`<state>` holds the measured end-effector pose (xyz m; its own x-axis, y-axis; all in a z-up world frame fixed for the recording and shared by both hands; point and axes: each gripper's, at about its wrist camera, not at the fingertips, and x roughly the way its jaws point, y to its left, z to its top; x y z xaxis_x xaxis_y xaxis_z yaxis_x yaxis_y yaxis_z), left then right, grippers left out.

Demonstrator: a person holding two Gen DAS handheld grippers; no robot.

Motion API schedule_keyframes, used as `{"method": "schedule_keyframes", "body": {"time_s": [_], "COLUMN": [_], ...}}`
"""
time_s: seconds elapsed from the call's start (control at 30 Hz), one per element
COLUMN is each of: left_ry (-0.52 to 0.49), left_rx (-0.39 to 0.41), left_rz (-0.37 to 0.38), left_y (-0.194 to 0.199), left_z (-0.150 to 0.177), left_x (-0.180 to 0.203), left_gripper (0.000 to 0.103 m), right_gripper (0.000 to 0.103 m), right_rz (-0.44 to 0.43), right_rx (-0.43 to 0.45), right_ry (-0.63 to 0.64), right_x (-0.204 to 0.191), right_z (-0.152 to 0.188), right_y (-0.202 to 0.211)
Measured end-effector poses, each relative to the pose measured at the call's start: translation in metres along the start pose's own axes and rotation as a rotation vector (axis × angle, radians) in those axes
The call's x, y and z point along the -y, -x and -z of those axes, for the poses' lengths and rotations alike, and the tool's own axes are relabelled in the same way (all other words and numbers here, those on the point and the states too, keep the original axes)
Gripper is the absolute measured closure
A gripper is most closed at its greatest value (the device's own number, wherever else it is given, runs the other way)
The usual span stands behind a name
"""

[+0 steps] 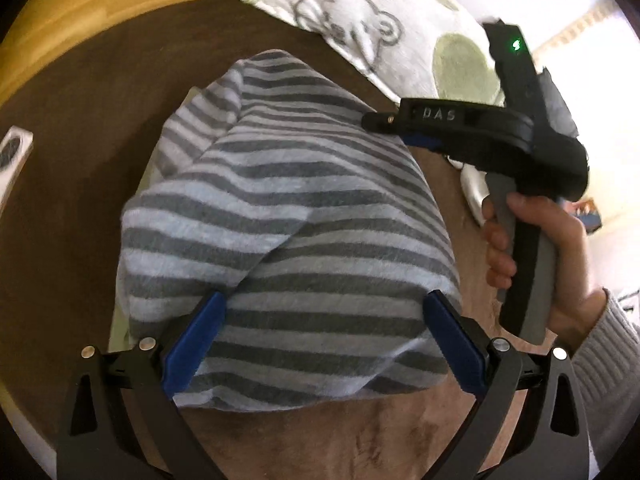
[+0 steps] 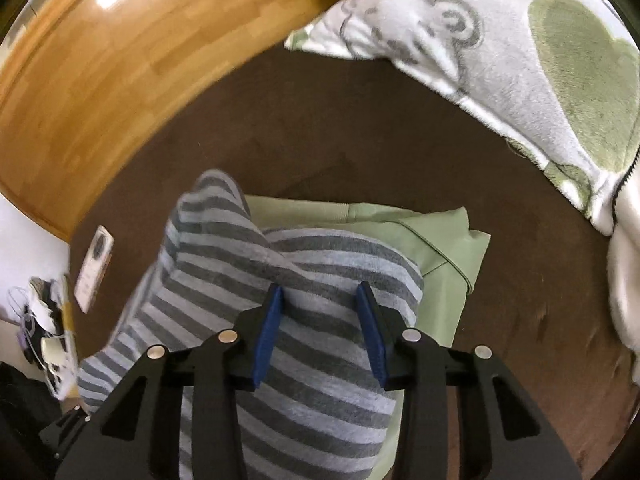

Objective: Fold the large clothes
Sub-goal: 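Lower the hoodie onto the green garment and press it flat with both grippers, then open both grippers and pull them back from the stacked clothes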

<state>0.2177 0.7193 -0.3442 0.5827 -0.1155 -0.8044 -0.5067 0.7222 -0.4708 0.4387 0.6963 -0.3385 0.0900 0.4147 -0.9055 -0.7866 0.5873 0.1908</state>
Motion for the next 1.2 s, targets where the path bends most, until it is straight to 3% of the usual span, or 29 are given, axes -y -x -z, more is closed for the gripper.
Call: {"method": "schedule_keyframes", "body": {"time_s": [0.23,0.57,0.6,0.63,0.8,0.97,1.13,1.2], "left_ry": [0.009,0.002,-0.008,-0.019,0.012,-0.019,-0.069,-0.080], "left_rx": [0.027,0.028,0.027,0.026,-0.014,-0.024,0.016,0.034], "left_rz": [0.020,0.032,0.025,0.018,-0.007,-0.071,-0.122,-0.138], "left_y": [-0.005,-0.007,-0.006,-0.005,0.004,0.025,0.077,0.098], "left_z": [0.005,0.007,0.008,0.009,0.009,0.008,0.012,0.014], "left_x": [-0.011,-0.015,-0.013,-0.011,-0.008,0.009,0.043,0.055], "left_gripper": [0.006,0.006,0.006,0.006,0.006,0.006,0.006,0.006], "right_gripper": [0.052,0.048,0.043,0.029,0.012,0.009,0.006,0.006], "right_rz": [0.027,0.040,0.045,0.048,0.065,0.098,0.071,0.099], "right_rx": [-0.020,0.031,0.042,0.046,0.094,0.122,0.170,0.200], "right_ry": [-0.009,0.026,0.040,0.043,0.041,0.031,-0.059,-0.055], "right_x": [0.002,-0.004,-0.007,-0.008,-0.012,-0.022,-0.029,-0.037], "right_z": [-0.007,0.000,0.002,0.003,0.024,0.051,0.088,0.103], "right_y": [-0.026,-0.015,-0.007,-0.001,0.045,0.101,0.177,0.212]}}
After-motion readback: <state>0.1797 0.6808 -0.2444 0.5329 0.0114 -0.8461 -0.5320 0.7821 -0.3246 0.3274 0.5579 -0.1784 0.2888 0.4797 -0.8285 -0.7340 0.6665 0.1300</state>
